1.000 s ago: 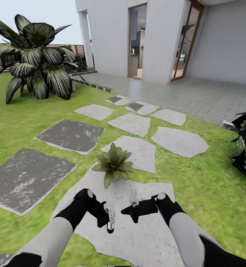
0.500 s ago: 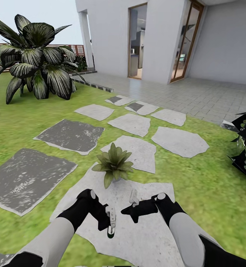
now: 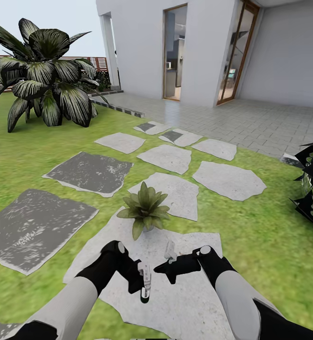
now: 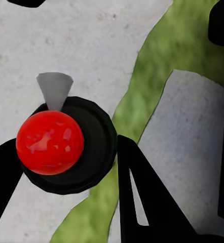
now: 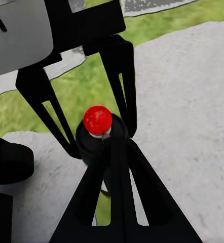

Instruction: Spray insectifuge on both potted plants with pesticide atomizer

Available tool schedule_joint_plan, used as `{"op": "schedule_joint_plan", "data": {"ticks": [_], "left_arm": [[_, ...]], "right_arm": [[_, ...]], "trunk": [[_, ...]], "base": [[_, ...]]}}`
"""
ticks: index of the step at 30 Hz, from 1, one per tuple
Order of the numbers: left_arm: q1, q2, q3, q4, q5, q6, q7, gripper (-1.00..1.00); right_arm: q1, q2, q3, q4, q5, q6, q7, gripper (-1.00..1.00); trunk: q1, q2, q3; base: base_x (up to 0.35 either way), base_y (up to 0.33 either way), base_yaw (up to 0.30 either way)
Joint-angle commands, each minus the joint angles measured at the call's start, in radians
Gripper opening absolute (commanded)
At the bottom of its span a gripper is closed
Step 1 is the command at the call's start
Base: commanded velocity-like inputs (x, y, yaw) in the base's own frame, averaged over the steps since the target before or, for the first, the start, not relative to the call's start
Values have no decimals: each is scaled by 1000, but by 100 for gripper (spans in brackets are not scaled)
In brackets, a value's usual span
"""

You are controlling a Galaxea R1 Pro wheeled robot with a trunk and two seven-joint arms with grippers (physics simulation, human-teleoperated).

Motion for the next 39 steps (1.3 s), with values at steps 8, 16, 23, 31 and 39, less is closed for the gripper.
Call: {"op": "schedule_joint_plan", "data": {"ticks": [8,16,23,31,39], "left_arm": [[0,-8,-1,-2,0,11,3,-100],[-2,-10,-1,-3,0,11,5,-100],[-2,-10,1,-4,3,11,5,-100],[-2,-11,1,-4,4,11,5,-100],[-2,-13,1,-4,7,11,6,-100]], "right_arm": [[-1,1,-8,-1,11,-9,3,-100],[-1,1,-8,-3,11,-9,3,-100],[-1,1,-8,-3,11,-9,3,-100],[-1,1,-8,-3,11,-9,3,-100],[-1,1,-8,-3,11,-9,3,-100]], "trunk": [[0,0,-1],[0,0,-1],[0,0,-1],[0,0,-1],[0,0,-1]], "base": [[0,0,0],[0,0,0],[0,0,0],[0,0,0],[0,0,0]]}}
